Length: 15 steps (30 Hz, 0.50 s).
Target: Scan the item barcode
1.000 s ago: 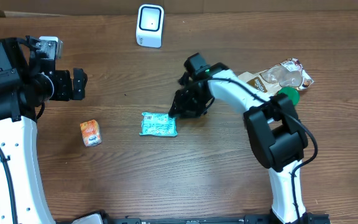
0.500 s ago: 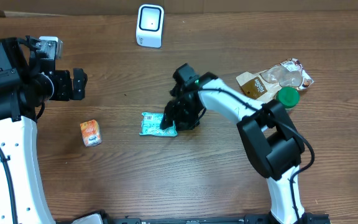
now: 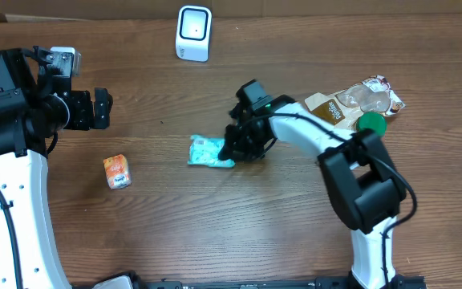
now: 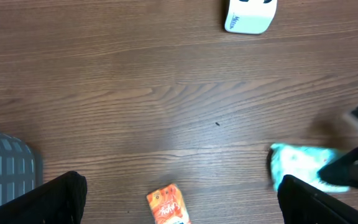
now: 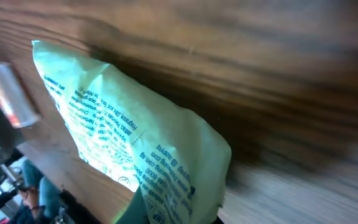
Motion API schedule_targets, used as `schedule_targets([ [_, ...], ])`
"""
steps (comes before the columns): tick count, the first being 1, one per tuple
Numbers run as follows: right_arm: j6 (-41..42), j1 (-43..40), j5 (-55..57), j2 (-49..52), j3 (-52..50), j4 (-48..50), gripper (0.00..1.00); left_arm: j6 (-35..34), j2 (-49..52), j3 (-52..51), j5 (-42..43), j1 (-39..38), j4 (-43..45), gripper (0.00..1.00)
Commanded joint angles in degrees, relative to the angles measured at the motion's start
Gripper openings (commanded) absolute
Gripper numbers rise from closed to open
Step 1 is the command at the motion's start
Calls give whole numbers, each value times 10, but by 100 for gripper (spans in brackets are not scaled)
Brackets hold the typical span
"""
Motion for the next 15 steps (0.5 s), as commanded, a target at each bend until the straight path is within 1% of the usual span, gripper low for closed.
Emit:
schedule_targets([
  [1, -53, -34, -57, -106, 5, 0, 4, 13, 1, 3, -2, 4, 2, 100],
  [7, -80, -67, -55, -232, 5, -35, 4, 13, 1, 3, -1, 4, 2, 100],
  [15, -81, -97, -50, -365, 5, -102, 4, 13, 1, 3, -1, 4, 2, 100],
])
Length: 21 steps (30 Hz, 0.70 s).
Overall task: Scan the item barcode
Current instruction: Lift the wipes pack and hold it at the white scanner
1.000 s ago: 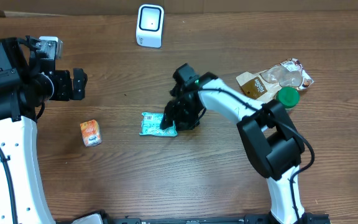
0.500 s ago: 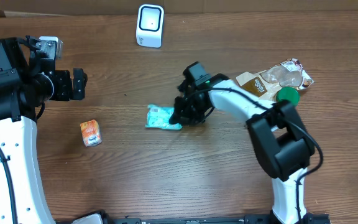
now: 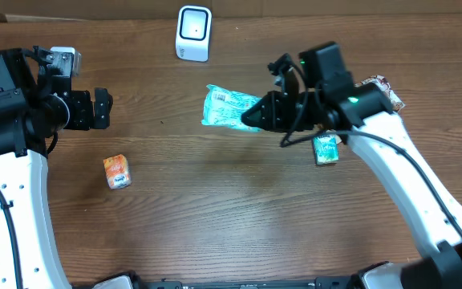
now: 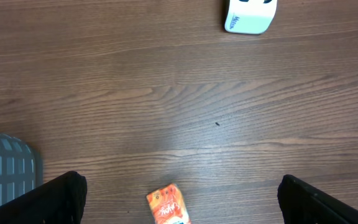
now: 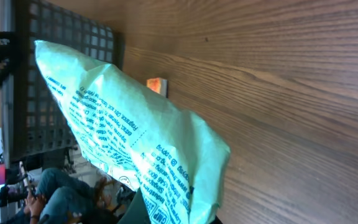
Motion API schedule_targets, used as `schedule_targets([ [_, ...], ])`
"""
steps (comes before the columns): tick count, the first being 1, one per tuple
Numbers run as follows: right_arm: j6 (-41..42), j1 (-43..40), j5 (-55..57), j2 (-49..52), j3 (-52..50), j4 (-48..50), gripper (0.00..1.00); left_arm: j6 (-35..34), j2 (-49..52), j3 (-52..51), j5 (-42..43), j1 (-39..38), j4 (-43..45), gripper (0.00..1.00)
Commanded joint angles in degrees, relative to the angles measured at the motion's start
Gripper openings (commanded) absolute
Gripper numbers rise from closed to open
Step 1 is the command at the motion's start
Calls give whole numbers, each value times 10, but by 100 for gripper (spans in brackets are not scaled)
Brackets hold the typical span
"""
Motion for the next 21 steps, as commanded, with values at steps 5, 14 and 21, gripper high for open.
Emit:
schedule_targets([
  [5, -11, -13, -7, -88, 5, -24, 4, 13, 1, 3, -1, 4, 2, 100],
  [14, -4, -13, 7, -112, 7, -64, 4, 13, 1, 3, -1, 4, 2, 100],
  [21, -46, 18, 150, 27, 283, -224, 4, 13, 1, 3, -1, 4, 2, 100],
])
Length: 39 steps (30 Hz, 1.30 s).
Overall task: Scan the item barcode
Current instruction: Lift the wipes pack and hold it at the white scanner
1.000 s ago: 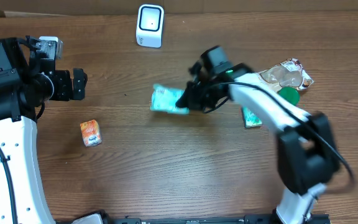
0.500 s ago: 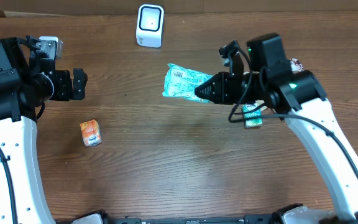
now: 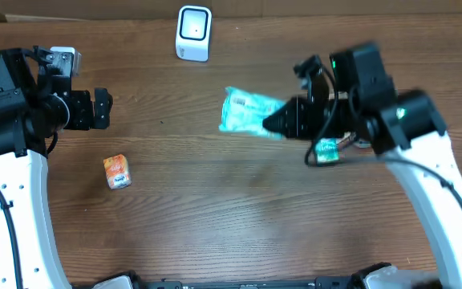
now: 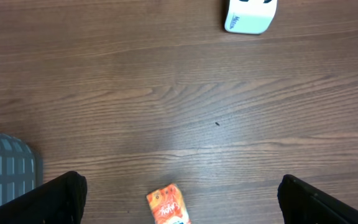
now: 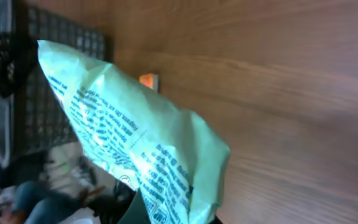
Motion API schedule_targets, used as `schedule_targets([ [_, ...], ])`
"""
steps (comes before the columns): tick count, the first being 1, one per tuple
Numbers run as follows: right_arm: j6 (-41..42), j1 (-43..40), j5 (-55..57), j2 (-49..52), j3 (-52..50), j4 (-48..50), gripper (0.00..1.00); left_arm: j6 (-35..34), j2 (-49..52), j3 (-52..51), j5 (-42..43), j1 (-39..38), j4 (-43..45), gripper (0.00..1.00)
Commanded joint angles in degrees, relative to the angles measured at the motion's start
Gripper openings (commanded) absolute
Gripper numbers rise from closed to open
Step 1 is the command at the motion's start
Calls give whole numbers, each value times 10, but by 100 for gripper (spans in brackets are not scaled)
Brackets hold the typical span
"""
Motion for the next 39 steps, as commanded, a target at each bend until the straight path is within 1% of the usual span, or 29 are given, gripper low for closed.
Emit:
schedule_targets([
  [1, -39, 33, 111, 95, 199, -51, 4, 13, 1, 3, -2, 4, 2, 100],
  [2, -47, 46, 153, 133, 264, -70, 4, 13, 1, 3, -1, 4, 2, 100],
  [3, -47, 55, 188, 156, 303, -77, 4, 13, 1, 3, -1, 4, 2, 100],
  [4, -48, 68, 249, 189, 352, -79, 4, 13, 1, 3, -1, 4, 2, 100],
  [6, -73, 91, 374, 241, 410, -53, 4, 13, 1, 3, -2, 4, 2, 100],
  [9, -108, 114, 566, 296, 418, 57, 4, 13, 1, 3, -1, 4, 2, 100],
  [10, -126, 116, 599, 311, 417, 89, 4, 13, 1, 3, -1, 4, 2, 100],
  [12, -209, 118, 652, 352, 417, 184, 4, 13, 1, 3, -1, 4, 2, 100],
  [14, -346, 118, 655, 393, 417, 273, 4, 13, 1, 3, -1, 4, 2, 100],
  [15, -398, 118, 656, 408, 417, 301, 4, 13, 1, 3, -1, 4, 2, 100],
  [16, -488, 118, 661, 429, 417, 351, 4, 13, 1, 3, -1, 4, 2, 100],
  [18, -609, 119, 663, 462, 417, 421, 4, 13, 1, 3, -1, 4, 2, 100],
  [19, -657, 119, 663, 476, 416, 453, 4, 13, 1, 3, -1, 4, 2, 100],
  [20, -725, 119, 663, 498, 414, 500, 4, 13, 1, 3, -1, 4, 2, 99],
  [22, -793, 119, 663, 523, 411, 555, 4, 13, 1, 3, -1, 4, 2, 100],
  [24, -831, 119, 663, 551, 411, 608, 4, 13, 1, 3, -1, 4, 2, 100],
  [29, -879, 119, 656, 616, 411, 689, 4, 13, 1, 3, -1, 4, 2, 100],
  [32, -907, 119, 656, 640, 411, 704, 4, 13, 1, 3, -1, 4, 2, 100],
  [39, -907, 125, 659, 650, 411, 717, 4, 13, 1, 3, -1, 4, 2, 100],
])
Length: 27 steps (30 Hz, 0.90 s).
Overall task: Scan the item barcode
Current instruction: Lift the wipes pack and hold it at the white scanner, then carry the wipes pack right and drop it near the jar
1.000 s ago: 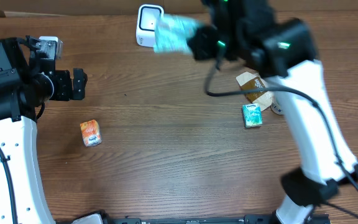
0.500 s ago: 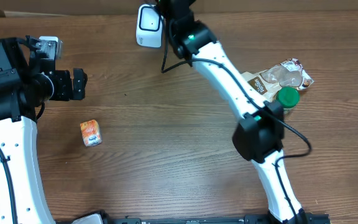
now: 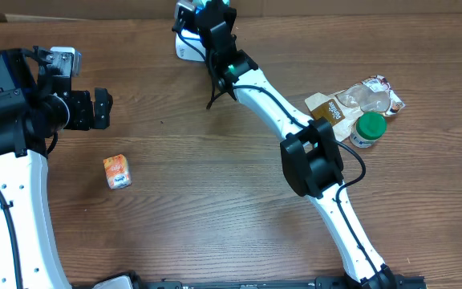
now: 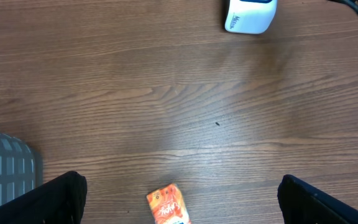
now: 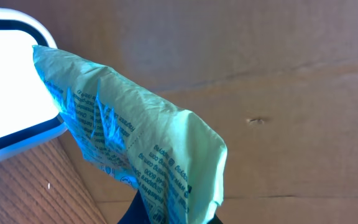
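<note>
A pale green printed packet is pinched in my shut right gripper, right in front of the lit face of the white scanner. In the overhead view the right arm reaches to the table's far edge, where my right gripper covers most of the scanner; only a sliver of the packet shows. The scanner also appears at the top of the left wrist view. My left gripper hangs open at the left with nothing in it.
A small orange carton lies at the left, below my left gripper. At the right are a brown snack bag and a green-lidded jar. A grey basket sits at the left edge. A cardboard wall backs the table.
My right gripper has moved with the packet from mid-table on the right, raised over it, to the scanner at the far edge. The packet now faces the scanner's lit window. The left arm is unchanged.
First my right gripper was down on the packet lying mid-table. Then it held the packet lifted above the table, and later a little farther right. Now the packet is held against the scanner. The left gripper stayed open and still throughout.
</note>
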Motion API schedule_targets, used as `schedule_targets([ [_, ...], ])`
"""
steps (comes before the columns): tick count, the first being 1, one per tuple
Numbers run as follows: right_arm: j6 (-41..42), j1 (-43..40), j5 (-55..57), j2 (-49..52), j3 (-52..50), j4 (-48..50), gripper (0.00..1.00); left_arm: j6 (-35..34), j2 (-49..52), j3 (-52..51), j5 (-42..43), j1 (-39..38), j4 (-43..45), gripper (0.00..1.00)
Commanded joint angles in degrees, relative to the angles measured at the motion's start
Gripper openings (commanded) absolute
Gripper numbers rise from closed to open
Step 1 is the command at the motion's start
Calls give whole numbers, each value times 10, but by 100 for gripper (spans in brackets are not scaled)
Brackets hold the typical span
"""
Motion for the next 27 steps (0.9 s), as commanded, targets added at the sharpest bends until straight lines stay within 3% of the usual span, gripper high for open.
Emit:
schedule_targets([
  [1, -14, 6, 10, -11, 9, 25, 4, 13, 1, 3, -1, 4, 2, 100],
  [15, 2, 12, 19, -20, 9, 22, 4, 13, 1, 3, -1, 4, 2, 100],
  [19, 121, 11, 16, -53, 9, -13, 4, 13, 1, 3, -1, 4, 2, 100],
  [27, 332, -13, -54, -159, 9, -218, 4, 13, 1, 3, -1, 4, 2, 100],
])
